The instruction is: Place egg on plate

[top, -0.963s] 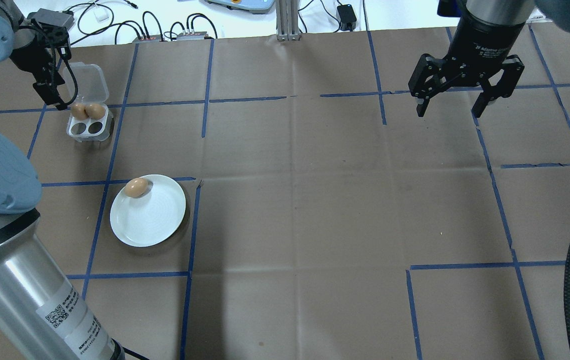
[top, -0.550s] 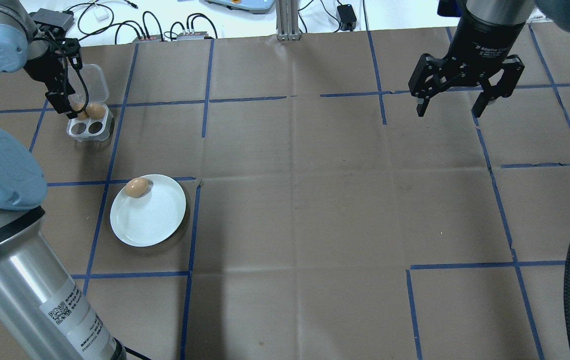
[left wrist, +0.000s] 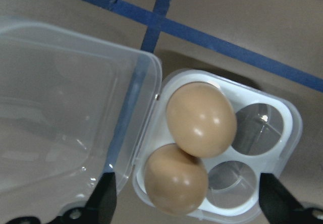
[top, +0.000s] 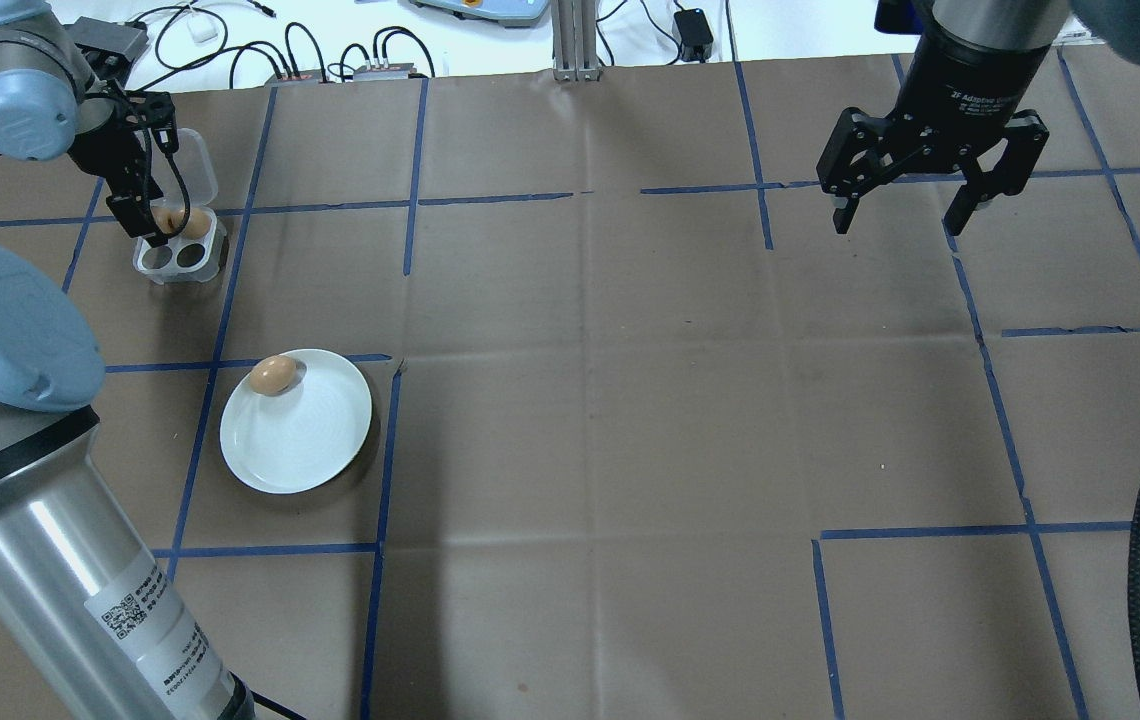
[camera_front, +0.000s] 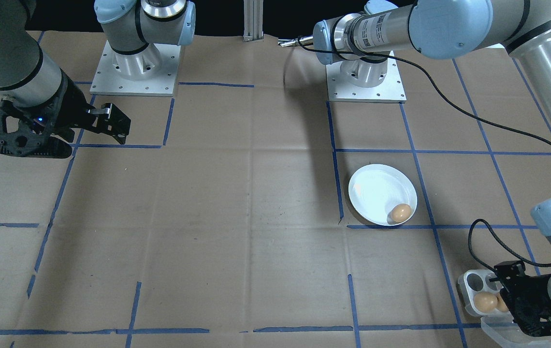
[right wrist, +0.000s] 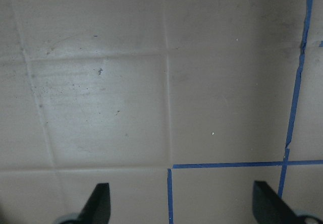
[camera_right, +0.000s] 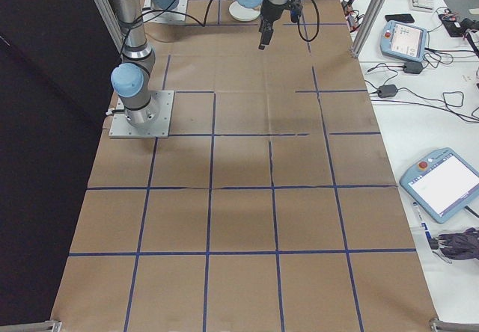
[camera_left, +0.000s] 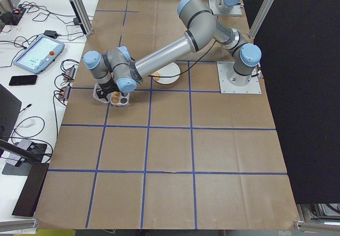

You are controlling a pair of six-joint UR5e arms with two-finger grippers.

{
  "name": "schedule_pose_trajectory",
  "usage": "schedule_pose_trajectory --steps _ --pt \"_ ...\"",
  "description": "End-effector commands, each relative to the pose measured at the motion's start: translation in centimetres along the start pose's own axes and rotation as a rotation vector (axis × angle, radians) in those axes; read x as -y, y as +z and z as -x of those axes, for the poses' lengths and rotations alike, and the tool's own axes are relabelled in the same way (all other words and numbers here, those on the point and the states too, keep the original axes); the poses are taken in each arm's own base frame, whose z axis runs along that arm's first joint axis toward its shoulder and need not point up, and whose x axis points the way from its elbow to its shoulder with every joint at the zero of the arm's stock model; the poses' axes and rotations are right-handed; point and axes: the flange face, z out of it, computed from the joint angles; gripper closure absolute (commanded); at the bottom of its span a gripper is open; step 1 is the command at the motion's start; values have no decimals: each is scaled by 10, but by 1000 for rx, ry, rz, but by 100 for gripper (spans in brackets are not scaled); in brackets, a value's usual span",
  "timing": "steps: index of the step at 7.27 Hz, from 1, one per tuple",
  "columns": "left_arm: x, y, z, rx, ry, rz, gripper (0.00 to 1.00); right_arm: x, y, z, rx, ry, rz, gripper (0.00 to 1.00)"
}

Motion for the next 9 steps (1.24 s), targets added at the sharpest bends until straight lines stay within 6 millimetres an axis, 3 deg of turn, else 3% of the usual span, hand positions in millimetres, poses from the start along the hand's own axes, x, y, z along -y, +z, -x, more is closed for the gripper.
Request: schedule_pose_trajectory --steps 1,5,9 --pt "0 7 1 -8 -6 0 7 0 0 0 0 0 0 0" --pt "0 0 1 5 -27 3 31 0 0 0 0 0 0 0" --pt "2 -7 0 13 -48 2 46 0 0 0 0 0 0 0"
